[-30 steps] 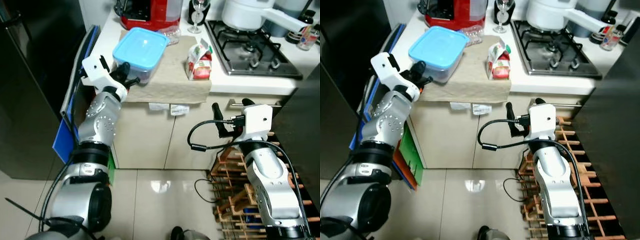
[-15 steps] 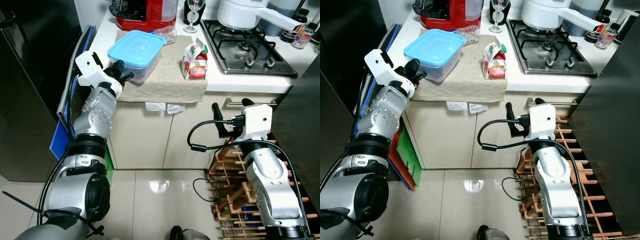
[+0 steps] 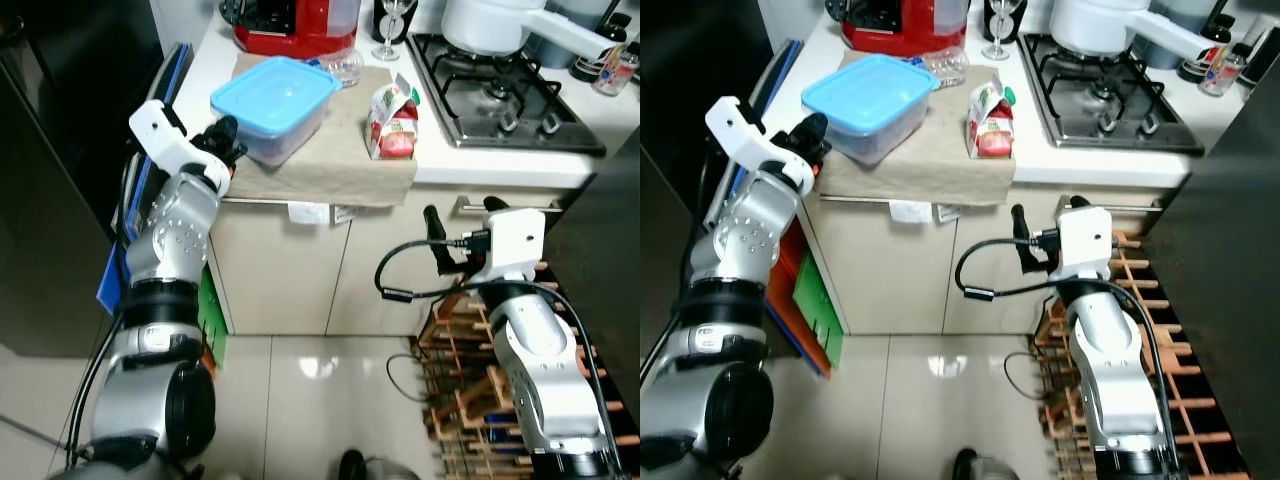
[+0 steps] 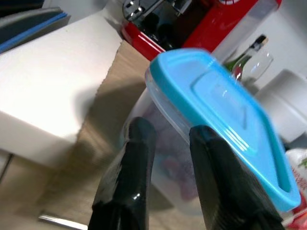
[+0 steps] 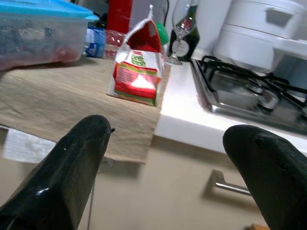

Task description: Restocking fridge

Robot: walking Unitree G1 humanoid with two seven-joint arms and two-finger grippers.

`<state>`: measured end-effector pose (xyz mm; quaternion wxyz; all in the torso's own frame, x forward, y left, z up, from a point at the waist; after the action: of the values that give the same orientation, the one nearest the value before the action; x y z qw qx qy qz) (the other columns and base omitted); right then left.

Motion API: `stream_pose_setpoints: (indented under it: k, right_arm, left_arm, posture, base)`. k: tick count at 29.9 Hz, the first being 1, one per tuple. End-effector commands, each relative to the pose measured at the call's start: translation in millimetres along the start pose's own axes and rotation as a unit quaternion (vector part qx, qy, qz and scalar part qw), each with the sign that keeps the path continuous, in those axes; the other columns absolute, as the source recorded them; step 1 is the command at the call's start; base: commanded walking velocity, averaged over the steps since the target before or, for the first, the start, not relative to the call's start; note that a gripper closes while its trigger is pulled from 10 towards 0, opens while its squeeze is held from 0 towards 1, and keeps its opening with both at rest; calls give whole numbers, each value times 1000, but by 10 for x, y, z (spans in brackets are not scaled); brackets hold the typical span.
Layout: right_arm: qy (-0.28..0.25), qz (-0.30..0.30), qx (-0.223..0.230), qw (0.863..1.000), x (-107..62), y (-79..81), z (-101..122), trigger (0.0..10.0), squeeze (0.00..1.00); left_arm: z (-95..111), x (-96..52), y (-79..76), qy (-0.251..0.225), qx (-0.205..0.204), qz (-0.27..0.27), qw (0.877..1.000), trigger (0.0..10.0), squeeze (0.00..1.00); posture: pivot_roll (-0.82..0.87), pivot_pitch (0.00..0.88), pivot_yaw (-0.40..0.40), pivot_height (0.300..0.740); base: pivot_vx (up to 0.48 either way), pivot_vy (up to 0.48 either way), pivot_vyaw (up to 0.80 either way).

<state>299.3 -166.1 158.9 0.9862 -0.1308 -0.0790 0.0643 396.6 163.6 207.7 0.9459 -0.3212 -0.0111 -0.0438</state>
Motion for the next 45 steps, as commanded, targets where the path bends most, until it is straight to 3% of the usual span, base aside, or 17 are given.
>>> stream_pose_setpoints:
  k: [1, 4, 8, 15, 26, 30, 31, 33, 36, 42, 43, 44, 45]
  right_arm:
    - [-1, -1, -2, 1000, 15, -25, 0, 10000, 192]
    - [-3, 3, -2, 1000, 47, -9, 1, 10000, 192]
    - [-5, 4, -1, 1000, 75, 7, 4, 10000, 188]
    - [-10, 5, 3, 1000, 106, 21, 10, 10000, 188]
    - [-8, 16, -6, 1000, 125, -38, -3, 10000, 192]
    - [-9, 14, -7, 1000, 117, -70, 0, 10000, 192]
    - [-9, 14, -7, 1000, 117, -70, 0, 10000, 192]
    - [-9, 14, -7, 1000, 106, -77, -3, 10000, 192]
    - [-9, 13, -6, 1000, 106, -79, -7, 10000, 196]
    - [-11, 20, -1, 1000, 128, -35, -5, 10000, 192]
    - [-20, 12, 8, 1000, 155, -62, 31, 10000, 192]
    - [-20, 12, 8, 1000, 155, -62, 31, 10000, 192]
    - [-28, 0, 19, 999, 177, -99, 62, 10000, 192]
  left_arm:
    - [-111, -24, 14, 28, 21, 9, 999, 10000, 1000]
    - [8, -47, -83, 10, 66, -14, 998, 10000, 1000]
    - [112, -39, -95, -5, 68, -10, 998, 10000, 1000]
    - [226, -48, -48, -34, 33, 14, 999, 10000, 1000]
    - [168, -48, 5, -50, 18, 50, 997, 10000, 1000]
    - [381, -253, -17, -128, 119, 67, 982, 10000, 1000]
    - [381, -253, -17, -128, 119, 67, 982, 10000, 1000]
    - [436, -390, -91, -160, 158, 63, 972, 10000, 1000]
    - [414, -554, -95, -179, 179, 73, 965, 10000, 1000]
    - [257, -608, -107, -161, 192, 57, 966, 10000, 1000]
    - [42, -535, -74, -95, 225, 33, 969, 10000, 1000]
    - [42, -535, -74, -95, 225, 33, 969, 10000, 1000]
    - [-87, -525, -19, -56, 253, 23, 966, 10000, 1000]
  posture:
    - [-130, 52, -66, 740]
    - [-117, 37, -71, 740]
    - [-104, 21, -76, 740]
    - [-97, 14, -74, 740]
    - [-98, 11, -128, 740]
    - [-94, 21, -133, 740]
    - [-94, 21, -133, 740]
    - [-90, 25, -134, 740]
    - [-84, 31, -136, 740]
    - [-66, 43, -149, 740]
    - [-59, 37, -150, 740]
    - [-59, 37, -150, 740]
    - [-58, 34, -138, 740]
  base:
    - [0, 0, 0]
    - [0, 0, 0]
    - [0, 0, 0]
    - [0, 0, 0]
    - [0, 0, 0]
    - [0, 0, 0]
    - [0, 0, 0]
    - [0, 0, 0]
    - [0, 0, 0]
    - [0, 0, 0]
    - [0, 0, 0]
    - [0, 0, 0]
    - [0, 0, 0]
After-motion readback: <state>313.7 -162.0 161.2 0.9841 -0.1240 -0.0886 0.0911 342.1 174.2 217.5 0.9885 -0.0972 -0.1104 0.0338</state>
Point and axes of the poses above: a point about 5 cm out from each wrist's last joint towards the gripper, its own x axis pointing out of the wrist towards the gripper, its own z axis along the axis of the wrist's last joint, y = z × x, the point moved 2 cm from there along x, pointing out of the wrist towards the gripper, and after that the axes turned 6 degrees about -x, right-handed, at the moved point
